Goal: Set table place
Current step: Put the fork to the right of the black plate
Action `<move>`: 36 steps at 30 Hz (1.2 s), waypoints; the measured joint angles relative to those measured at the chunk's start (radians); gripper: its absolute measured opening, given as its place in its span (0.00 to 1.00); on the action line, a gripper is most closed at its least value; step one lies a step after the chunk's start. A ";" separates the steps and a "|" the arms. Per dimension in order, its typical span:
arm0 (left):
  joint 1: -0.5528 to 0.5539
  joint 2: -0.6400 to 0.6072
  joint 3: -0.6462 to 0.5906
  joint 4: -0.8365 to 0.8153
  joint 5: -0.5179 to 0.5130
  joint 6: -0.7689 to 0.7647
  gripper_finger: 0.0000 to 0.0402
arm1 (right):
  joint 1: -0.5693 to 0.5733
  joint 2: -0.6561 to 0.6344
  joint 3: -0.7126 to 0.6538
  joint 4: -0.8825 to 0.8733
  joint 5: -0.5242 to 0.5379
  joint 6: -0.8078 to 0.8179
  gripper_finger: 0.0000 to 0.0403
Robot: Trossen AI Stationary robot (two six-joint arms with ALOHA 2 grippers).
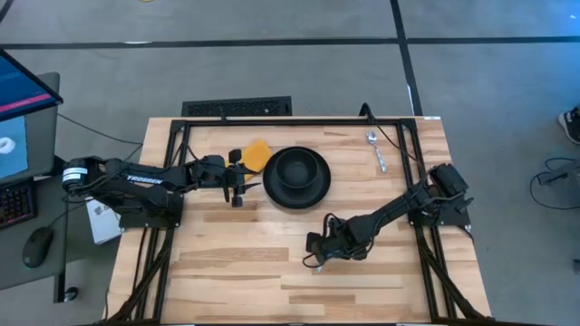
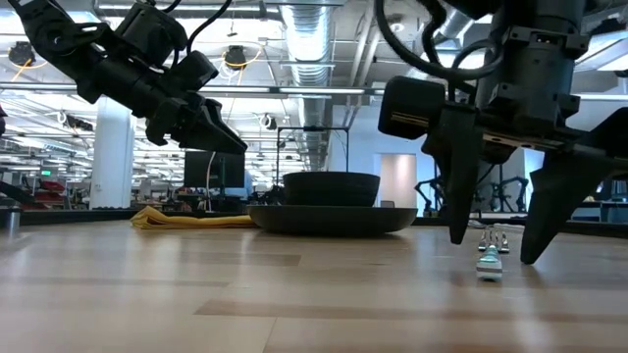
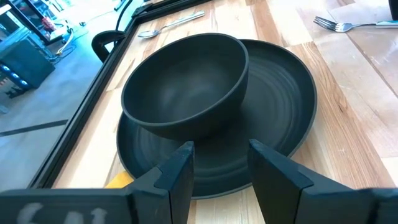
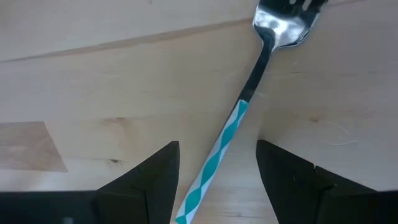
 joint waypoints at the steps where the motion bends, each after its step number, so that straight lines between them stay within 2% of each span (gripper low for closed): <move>1: 0.000 0.000 0.000 0.000 0.000 0.000 0.35 | -0.001 0.005 0.001 0.000 -0.007 0.000 0.59; 10: 0.000 0.000 0.000 0.001 0.000 0.000 0.35 | -0.013 0.014 0.003 -0.003 -0.035 -0.027 0.58; 25: 0.000 0.000 0.000 0.002 0.000 -0.001 0.35 | -0.016 0.017 0.000 -0.038 -0.078 -0.053 0.25; 36: 0.000 0.000 0.000 0.002 0.000 -0.002 0.35 | -0.017 0.018 0.000 -0.053 -0.112 -0.053 0.14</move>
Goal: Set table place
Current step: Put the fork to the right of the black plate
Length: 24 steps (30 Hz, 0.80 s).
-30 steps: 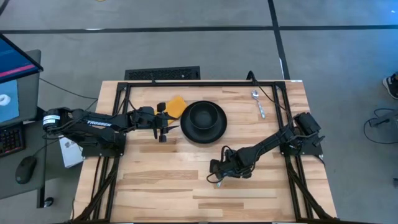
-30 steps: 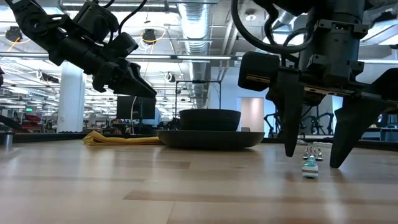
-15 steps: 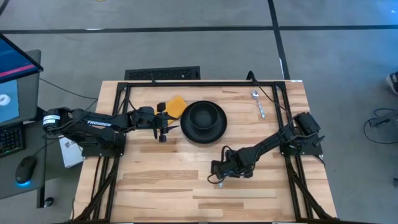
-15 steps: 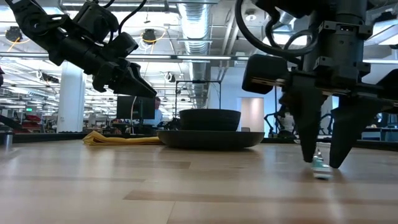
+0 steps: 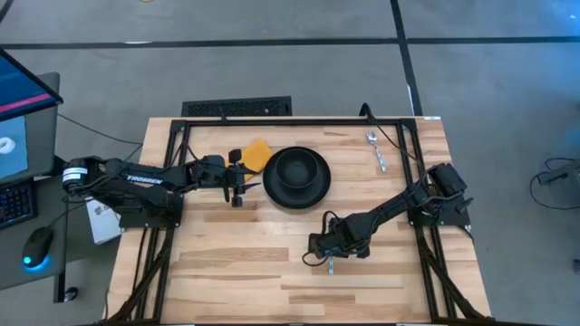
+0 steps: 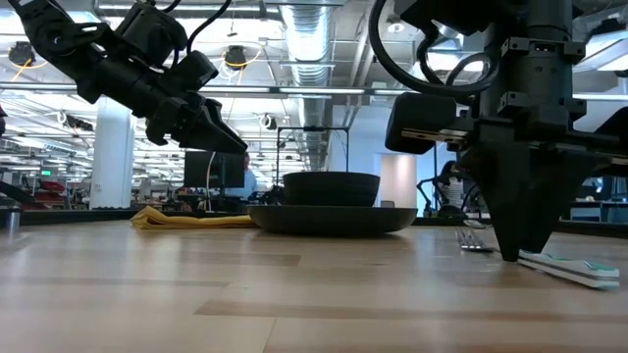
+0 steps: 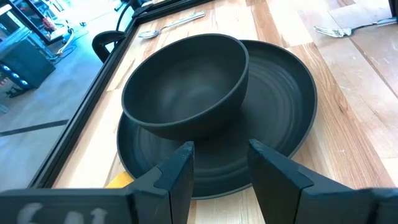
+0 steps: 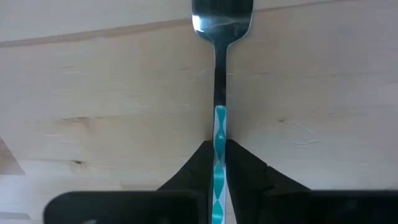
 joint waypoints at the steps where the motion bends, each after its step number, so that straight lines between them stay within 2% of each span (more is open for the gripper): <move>1: 0.000 0.000 0.000 0.000 0.000 0.000 0.35 | 0.000 0.000 0.000 0.000 -0.001 0.000 0.14; 11: 0.000 0.000 0.000 0.000 0.000 -0.003 0.35 | -0.018 0.000 -0.001 0.004 -0.014 -0.161 0.14; 24: 0.000 0.000 0.000 0.000 0.000 -0.003 0.35 | -0.031 0.001 -0.003 0.018 -0.010 -0.183 0.14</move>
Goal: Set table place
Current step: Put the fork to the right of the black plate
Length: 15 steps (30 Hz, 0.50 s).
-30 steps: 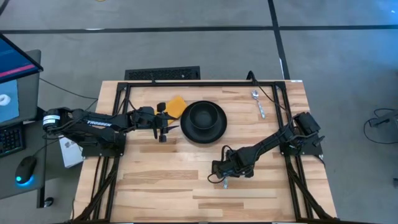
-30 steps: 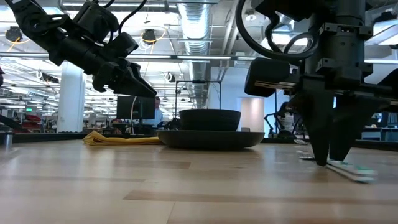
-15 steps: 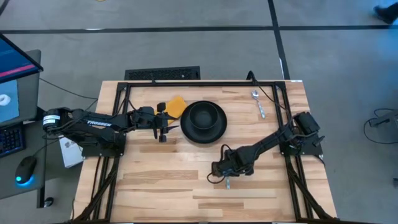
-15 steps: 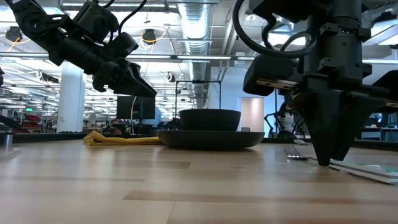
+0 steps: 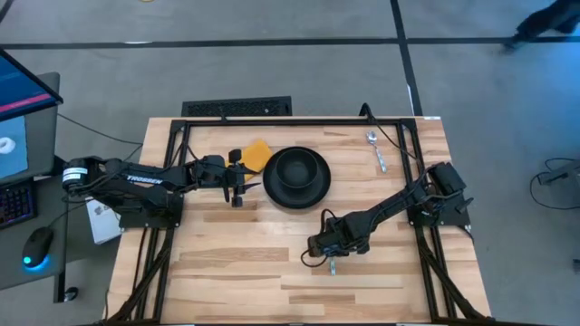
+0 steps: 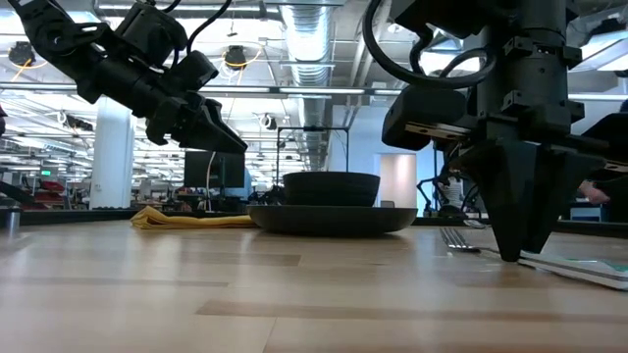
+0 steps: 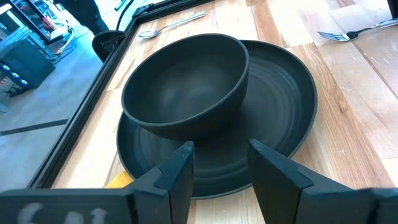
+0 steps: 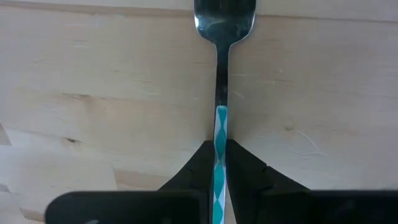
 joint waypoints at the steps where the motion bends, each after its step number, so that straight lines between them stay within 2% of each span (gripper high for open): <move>1: 0.000 0.000 0.000 0.000 0.000 0.000 0.35 | 0.000 0.000 0.000 0.000 0.000 0.000 0.14; 15: 0.000 0.000 0.000 -0.003 0.000 0.000 0.35 | -0.007 -0.079 -0.002 -0.060 0.068 0.007 0.13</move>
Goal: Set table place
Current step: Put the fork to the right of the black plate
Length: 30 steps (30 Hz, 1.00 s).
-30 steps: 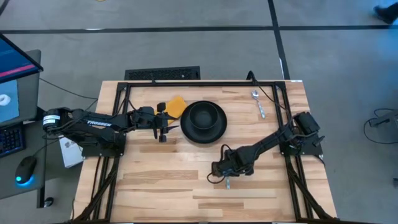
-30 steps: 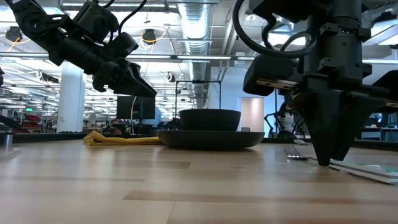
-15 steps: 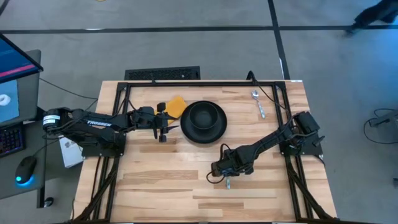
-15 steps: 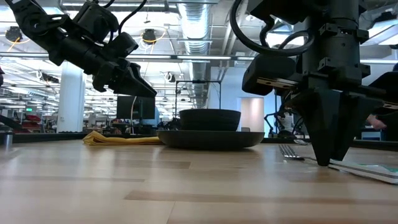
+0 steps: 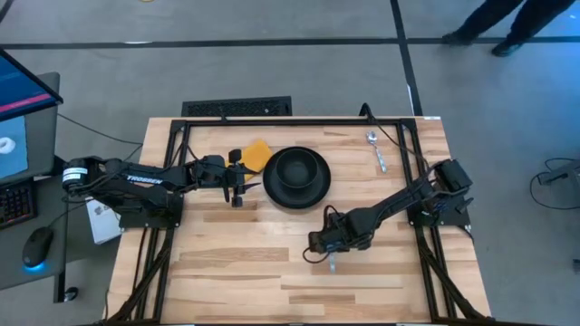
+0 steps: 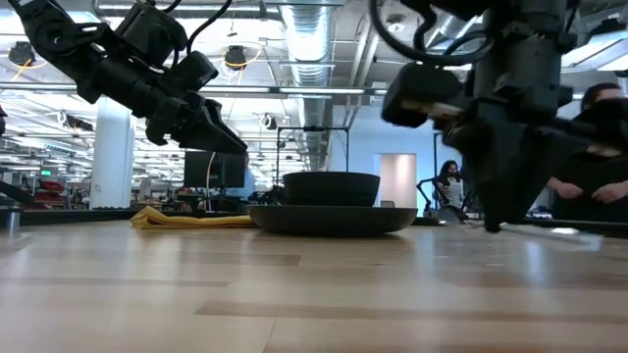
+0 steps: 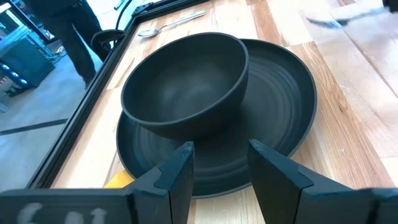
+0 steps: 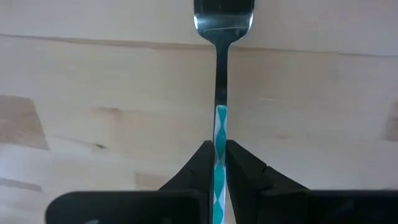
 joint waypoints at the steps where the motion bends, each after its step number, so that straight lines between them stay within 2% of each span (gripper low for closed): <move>1: 0.000 0.000 0.000 0.000 0.000 0.000 0.35 | 0.000 -0.013 0.000 -0.024 0.001 0.000 0.13; 9: 0.000 0.000 0.000 -0.004 0.000 0.000 0.35 | -0.060 -0.138 0.001 -0.282 0.060 -0.007 0.13; 15: 0.000 0.000 0.000 -0.004 0.000 0.000 0.35 | -0.207 -0.212 0.002 -0.423 0.088 -0.151 0.13; 24: 0.000 0.000 0.000 -0.030 0.000 -0.003 0.35 | -0.486 -0.230 0.003 -0.426 0.158 -0.480 0.13; 30: 0.000 0.000 0.000 -0.052 0.000 -0.004 0.35 | -0.628 -0.200 0.004 -0.342 0.187 -0.644 0.13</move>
